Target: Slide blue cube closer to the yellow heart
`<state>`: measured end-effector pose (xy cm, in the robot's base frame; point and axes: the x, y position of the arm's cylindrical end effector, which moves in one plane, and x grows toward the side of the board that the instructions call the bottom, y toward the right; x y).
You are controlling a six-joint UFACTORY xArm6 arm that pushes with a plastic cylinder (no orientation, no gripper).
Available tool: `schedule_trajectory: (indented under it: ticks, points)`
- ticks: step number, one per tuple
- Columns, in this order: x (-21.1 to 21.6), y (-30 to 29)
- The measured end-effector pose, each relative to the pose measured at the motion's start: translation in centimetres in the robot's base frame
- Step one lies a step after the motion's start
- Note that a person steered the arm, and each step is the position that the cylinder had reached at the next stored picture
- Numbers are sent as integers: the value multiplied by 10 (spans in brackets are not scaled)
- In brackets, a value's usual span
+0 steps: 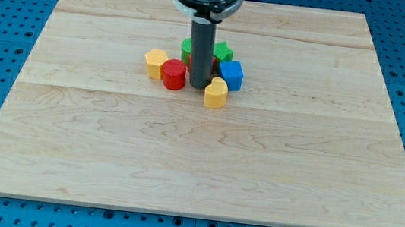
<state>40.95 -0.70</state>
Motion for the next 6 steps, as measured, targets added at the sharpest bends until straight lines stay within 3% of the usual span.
schedule_trajectory:
  ticks: [3,6]
  points:
    - [0,48]
    - [-16,146]
